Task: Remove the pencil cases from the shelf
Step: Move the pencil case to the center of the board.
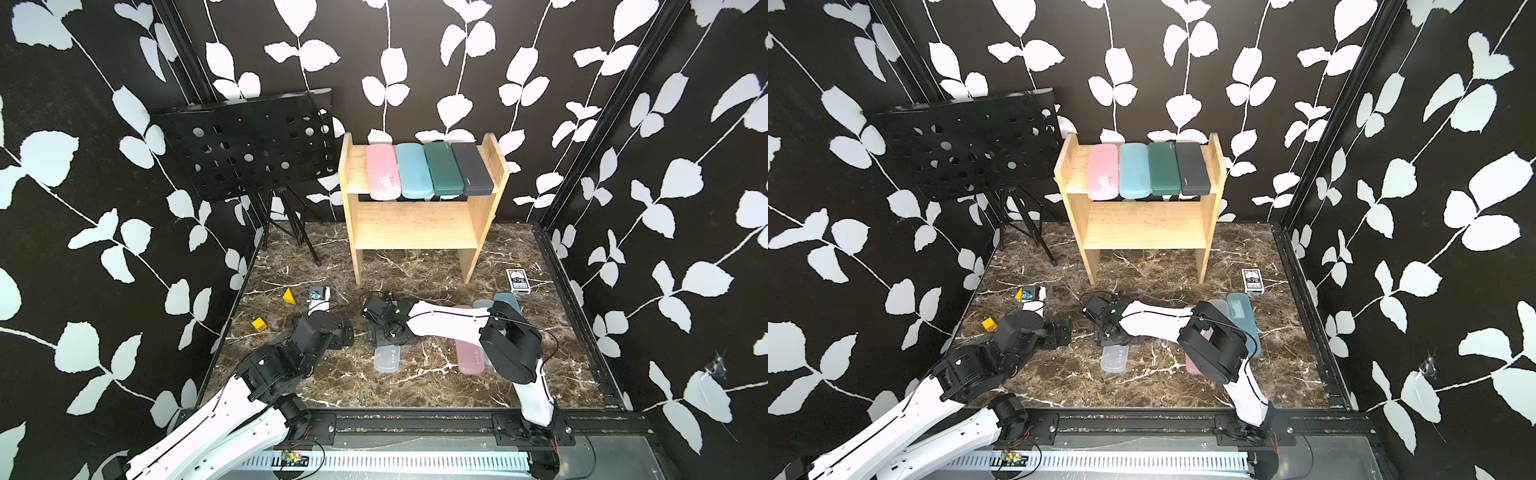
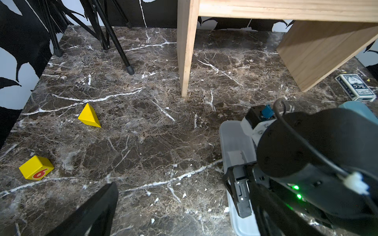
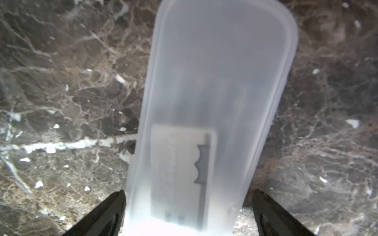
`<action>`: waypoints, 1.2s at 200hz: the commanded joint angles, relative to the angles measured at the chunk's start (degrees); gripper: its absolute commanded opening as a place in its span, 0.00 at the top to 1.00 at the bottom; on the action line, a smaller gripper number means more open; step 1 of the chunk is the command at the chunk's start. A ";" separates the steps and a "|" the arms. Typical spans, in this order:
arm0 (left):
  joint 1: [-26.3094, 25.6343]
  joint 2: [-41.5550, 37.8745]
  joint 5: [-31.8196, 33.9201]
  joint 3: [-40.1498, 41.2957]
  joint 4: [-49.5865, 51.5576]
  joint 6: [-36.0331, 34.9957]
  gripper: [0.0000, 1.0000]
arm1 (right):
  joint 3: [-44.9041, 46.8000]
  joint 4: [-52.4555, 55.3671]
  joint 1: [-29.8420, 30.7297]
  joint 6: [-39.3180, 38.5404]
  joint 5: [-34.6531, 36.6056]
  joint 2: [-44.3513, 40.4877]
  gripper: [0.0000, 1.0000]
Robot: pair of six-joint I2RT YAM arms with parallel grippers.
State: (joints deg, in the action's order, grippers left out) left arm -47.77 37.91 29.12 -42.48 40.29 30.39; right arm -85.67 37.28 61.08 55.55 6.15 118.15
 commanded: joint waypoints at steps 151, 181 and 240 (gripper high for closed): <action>0.43 -0.83 2.26 -1.36 0.90 -1.52 0.01 | 17.54 4.22 -8.90 -7.79 -3.99 -12.56 0.21; 0.41 0.05 1.73 -1.01 0.03 -1.39 0.01 | 21.31 7.03 -9.91 -10.19 -0.84 -16.75 0.20; 0.57 1.84 0.67 -1.25 -0.52 -1.39 0.01 | 26.48 7.42 -13.26 -11.43 -0.16 -20.54 0.19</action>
State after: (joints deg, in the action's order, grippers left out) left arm -47.46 39.48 30.37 -42.92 40.73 29.47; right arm -61.95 42.41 49.15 44.95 3.62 99.68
